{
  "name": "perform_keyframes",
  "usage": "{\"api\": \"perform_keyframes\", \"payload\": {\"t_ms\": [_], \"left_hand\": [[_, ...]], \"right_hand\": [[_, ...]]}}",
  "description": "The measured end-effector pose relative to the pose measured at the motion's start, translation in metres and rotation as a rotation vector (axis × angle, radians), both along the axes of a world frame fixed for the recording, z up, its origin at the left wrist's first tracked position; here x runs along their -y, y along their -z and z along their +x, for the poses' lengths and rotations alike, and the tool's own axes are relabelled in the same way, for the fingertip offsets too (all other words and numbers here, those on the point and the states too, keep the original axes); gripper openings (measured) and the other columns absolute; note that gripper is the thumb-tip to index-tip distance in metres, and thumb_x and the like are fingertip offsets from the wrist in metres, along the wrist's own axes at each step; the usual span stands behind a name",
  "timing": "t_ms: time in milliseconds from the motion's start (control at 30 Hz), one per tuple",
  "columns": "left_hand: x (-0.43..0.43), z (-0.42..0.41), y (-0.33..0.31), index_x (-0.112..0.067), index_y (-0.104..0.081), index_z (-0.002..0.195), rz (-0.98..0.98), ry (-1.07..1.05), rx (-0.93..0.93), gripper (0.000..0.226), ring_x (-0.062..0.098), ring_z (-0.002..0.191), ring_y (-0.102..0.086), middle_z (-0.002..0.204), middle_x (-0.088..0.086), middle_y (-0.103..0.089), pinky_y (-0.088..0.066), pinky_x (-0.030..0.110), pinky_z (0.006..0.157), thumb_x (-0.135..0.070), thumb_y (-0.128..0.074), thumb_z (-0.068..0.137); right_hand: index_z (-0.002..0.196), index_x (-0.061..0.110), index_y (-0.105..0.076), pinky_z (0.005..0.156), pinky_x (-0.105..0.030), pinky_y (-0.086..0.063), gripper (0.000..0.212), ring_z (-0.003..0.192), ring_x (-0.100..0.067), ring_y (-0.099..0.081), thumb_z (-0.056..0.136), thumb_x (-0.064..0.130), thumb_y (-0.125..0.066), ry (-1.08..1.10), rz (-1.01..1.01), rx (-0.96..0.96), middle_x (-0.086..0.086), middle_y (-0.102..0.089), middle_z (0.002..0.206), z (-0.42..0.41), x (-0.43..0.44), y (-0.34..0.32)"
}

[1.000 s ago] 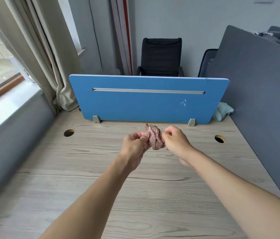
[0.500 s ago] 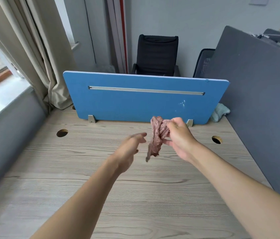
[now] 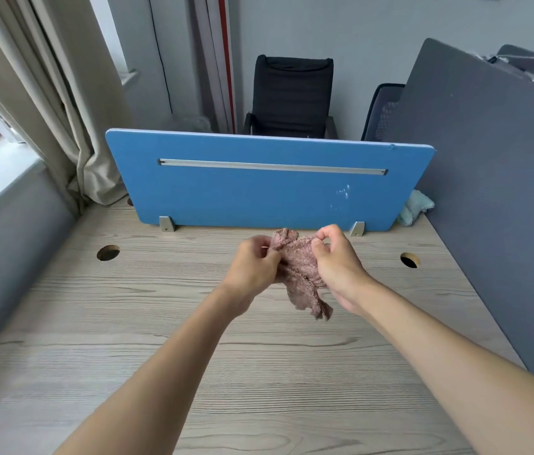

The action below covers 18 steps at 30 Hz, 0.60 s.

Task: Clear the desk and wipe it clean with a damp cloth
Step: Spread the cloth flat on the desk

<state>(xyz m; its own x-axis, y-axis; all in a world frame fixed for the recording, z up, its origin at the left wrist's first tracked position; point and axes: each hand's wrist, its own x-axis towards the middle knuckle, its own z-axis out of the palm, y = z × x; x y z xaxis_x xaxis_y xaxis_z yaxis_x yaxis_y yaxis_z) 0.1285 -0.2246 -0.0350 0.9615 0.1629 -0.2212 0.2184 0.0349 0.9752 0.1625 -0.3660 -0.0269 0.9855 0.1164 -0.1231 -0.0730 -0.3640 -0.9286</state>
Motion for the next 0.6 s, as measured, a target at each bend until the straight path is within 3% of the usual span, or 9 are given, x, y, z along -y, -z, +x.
{"api": "perform_keyframes", "payload": {"t_ms": [33, 100, 133, 167, 267, 400, 467, 533, 600], "left_hand": [[0.0, 0.0, 0.0, -0.003, -0.058, 0.098, 0.015, -0.016, 0.001, 0.017, 0.021, 0.074, -0.062, 0.084, 0.013, -0.062, -0.061, 0.036, 0.07, -0.003, -0.041, 0.103], [-0.001, 0.001, 0.006, -0.004, -0.056, 0.093, 0.081, -0.059, 0.001, 0.019, 0.026, 0.079, -0.061, 0.086, 0.016, -0.062, -0.061, 0.046, 0.075, -0.007, -0.041, 0.104], [-0.002, 0.002, 0.01, -0.006, -0.054, 0.091, 0.106, -0.085, -0.014, 0.018, 0.028, 0.081, -0.062, 0.088, 0.019, -0.062, -0.061, 0.049, 0.076, -0.01, -0.042, 0.104], [-0.003, 0.001, 0.013, -0.007, -0.053, 0.091, 0.099, -0.106, -0.039, 0.017, 0.028, 0.082, -0.063, 0.091, 0.02, -0.063, -0.061, 0.047, 0.074, -0.011, -0.043, 0.104], [-0.012, -0.002, 0.02, -0.002, -0.054, 0.093, -0.123, -0.164, -0.139, 0.017, 0.025, 0.075, -0.063, 0.087, 0.018, -0.062, -0.061, 0.032, 0.062, -0.004, -0.042, 0.105], [-0.026, -0.003, 0.023, -0.001, -0.055, 0.102, -0.515, -0.115, -0.268, 0.025, 0.028, 0.079, -0.064, 0.09, 0.018, -0.064, -0.061, 0.044, 0.071, -0.003, -0.031, 0.107], [-0.023, 0.0, 0.024, -0.001, -0.057, 0.105, -0.606, -0.13, -0.329, 0.029, 0.029, 0.08, -0.066, 0.092, 0.018, -0.066, -0.062, 0.042, 0.067, -0.013, -0.031, 0.108], [-0.014, 0.002, 0.024, -0.003, -0.058, 0.101, -0.657, -0.163, -0.37, 0.034, 0.025, 0.068, -0.068, 0.082, 0.016, -0.069, -0.062, 0.037, 0.058, -0.024, -0.033, 0.109], [-0.01, 0.002, 0.025, -0.003, -0.058, 0.101, -0.657, -0.2, -0.39, 0.036, 0.021, 0.056, -0.067, 0.073, 0.014, -0.069, -0.059, 0.032, 0.05, -0.027, -0.032, 0.109]], "right_hand": [[0.114, 0.017, -0.045, 0.087, -0.035, -0.043, 0.012, 0.095, -0.016, -0.053, 0.106, 0.026, -0.045, -0.042, 0.058, -0.087, -0.007, -0.057, 0.106, -0.002, 0.0, -0.001], [0.127, 0.018, -0.046, 0.106, -0.05, -0.044, 0.041, 0.115, -0.023, -0.063, 0.096, 0.039, -0.064, -0.136, 0.185, -0.334, -0.013, -0.062, 0.125, -0.005, 0.001, 0.002], [0.129, 0.012, -0.05, 0.108, -0.053, -0.044, 0.05, 0.114, -0.028, -0.066, 0.091, 0.038, -0.071, -0.177, 0.2, -0.397, -0.016, -0.066, 0.124, -0.006, 0.003, 0.004], [0.126, 0.005, -0.056, 0.106, -0.052, -0.047, 0.045, 0.112, -0.031, -0.068, 0.091, 0.029, -0.072, -0.197, 0.178, -0.408, -0.018, -0.07, 0.118, -0.007, 0.004, 0.005], [0.113, 0.001, -0.066, 0.081, -0.036, -0.053, 0.021, 0.101, -0.029, -0.066, 0.097, 0.014, -0.065, -0.148, 0.107, -0.377, -0.017, -0.073, 0.112, -0.004, 0.016, 0.005], [0.121, 0.0, -0.059, 0.091, -0.047, -0.057, 0.024, 0.108, -0.033, -0.068, 0.101, 0.013, -0.055, -0.085, 0.348, -0.458, -0.021, -0.07, 0.117, -0.001, 0.026, 0.007], [0.119, -0.001, -0.055, 0.066, -0.04, -0.06, 0.021, 0.087, -0.032, -0.071, 0.105, 0.012, -0.047, -0.036, 0.418, -0.458, -0.022, -0.069, 0.109, -0.007, 0.02, 0.008], [0.117, 0.005, -0.05, 0.045, -0.027, -0.047, 0.014, 0.061, -0.023, -0.061, 0.107, 0.013, -0.044, 0.032, 0.404, -0.445, -0.021, -0.065, 0.097, -0.01, 0.012, 0.008], [0.116, 0.01, -0.049, 0.04, -0.022, -0.035, 0.01, 0.053, -0.015, -0.048, 0.107, 0.012, -0.044, 0.084, 0.365, -0.449, -0.017, -0.06, 0.092, -0.009, 0.008, 0.009]]}}
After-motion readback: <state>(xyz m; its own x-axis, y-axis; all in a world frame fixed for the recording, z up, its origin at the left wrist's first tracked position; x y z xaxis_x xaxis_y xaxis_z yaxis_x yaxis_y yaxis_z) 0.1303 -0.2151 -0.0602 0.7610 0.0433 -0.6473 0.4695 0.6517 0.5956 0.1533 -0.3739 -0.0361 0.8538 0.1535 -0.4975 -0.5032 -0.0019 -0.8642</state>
